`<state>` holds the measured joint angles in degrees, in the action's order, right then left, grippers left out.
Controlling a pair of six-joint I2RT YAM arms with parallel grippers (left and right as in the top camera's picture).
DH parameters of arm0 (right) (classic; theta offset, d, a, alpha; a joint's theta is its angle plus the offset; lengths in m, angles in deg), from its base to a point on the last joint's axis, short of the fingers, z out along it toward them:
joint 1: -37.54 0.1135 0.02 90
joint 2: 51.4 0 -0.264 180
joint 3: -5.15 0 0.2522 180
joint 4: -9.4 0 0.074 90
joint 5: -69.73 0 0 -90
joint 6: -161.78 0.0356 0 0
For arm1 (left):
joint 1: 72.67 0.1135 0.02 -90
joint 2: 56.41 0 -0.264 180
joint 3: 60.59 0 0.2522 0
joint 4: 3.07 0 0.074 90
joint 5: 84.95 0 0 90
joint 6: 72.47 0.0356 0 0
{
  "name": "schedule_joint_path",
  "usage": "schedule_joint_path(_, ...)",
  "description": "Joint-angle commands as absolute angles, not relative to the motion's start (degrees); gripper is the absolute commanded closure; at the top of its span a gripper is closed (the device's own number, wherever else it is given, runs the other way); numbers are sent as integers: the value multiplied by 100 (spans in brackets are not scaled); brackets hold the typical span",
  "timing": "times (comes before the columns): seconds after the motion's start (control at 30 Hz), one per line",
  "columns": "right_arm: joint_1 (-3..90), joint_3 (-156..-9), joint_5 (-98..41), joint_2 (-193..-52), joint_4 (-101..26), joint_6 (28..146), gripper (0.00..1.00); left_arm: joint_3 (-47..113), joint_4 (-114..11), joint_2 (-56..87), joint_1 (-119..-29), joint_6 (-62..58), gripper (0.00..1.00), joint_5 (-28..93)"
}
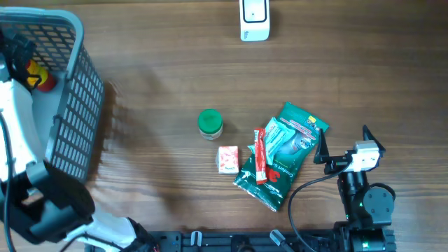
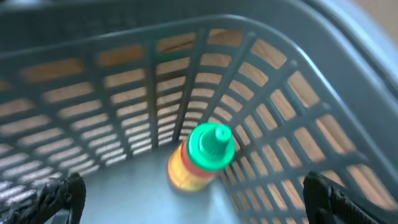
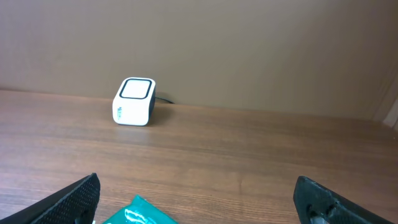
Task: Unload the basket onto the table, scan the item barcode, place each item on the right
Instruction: 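Reach the left gripper into the basket toward the sriracha bottle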
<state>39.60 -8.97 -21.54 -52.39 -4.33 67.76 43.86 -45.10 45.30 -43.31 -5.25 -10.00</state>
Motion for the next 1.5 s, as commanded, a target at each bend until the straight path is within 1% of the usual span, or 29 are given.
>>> schedule_joint_path(0.0,3978,-893,-2187,-5204,-415,6731,0,4373,-4156,4960,-4313,257,0,-976)
schedule_joint_path(0.2,3978,-893,-2187,-5204,-415,6733,0,4373,-3660,5415,-4316,404,0,-961)
schedule_joint_path(0.5,3978,-891,-2187,-5204,-415,6733,0,4373,-3553,5627,-4316,382,4,-841)
schedule_joint_path(0.57,3978,-893,-2187,-5204,-415,6735,0,4373,-3551,5693,-4313,384,8,-843)
schedule_joint_path(0.63,3978,-893,-2187,-5204,-415,6735,0,4373,-3540,5730,-4313,384,16,-845)
schedule_joint_path(0.73,3978,-893,-2187,-5204,-415,6735,0,4373,-3500,5730,-4313,384,33,-845)
schedule_joint_path(0.77,3978,-891,-2187,-5204,-415,6733,0,4373,-3481,5730,-4313,384,36,-847)
schedule_joint_path(0.8,3978,-891,-2187,-5204,-415,6735,0,4373,-3478,5730,-4313,384,42,-847)
schedule_joint_path(0.87,3978,-891,-2187,-5204,-415,6733,0,4373,-3478,5730,-4311,384,47,-847)
schedule_joint_path(0.93,3978,-893,-2187,-5204,-415,6735,0,4373,-3485,5730,-4302,384,56,-849)
schedule_joint_path(1.0,3978,-891,-2187,-5204,-415,6735,0,4373,-3548,5714,-4291,319,61,-921)
schedule_joint_path(1.1,3978,-893,-2187,-5204,-415,6733,0,4373,-3649,5662,-4291,170,61,-1142)
schedule_joint_path(1.3,3978,-893,-2187,-5204,-415,6733,0,4373,-4003,5295,-4291,170,59,-1149)
schedule_joint_path(1.47,3978,-893,-2187,-5204,-415,6733,0,4373,-4657,4875,-4291,166,60,-1149)
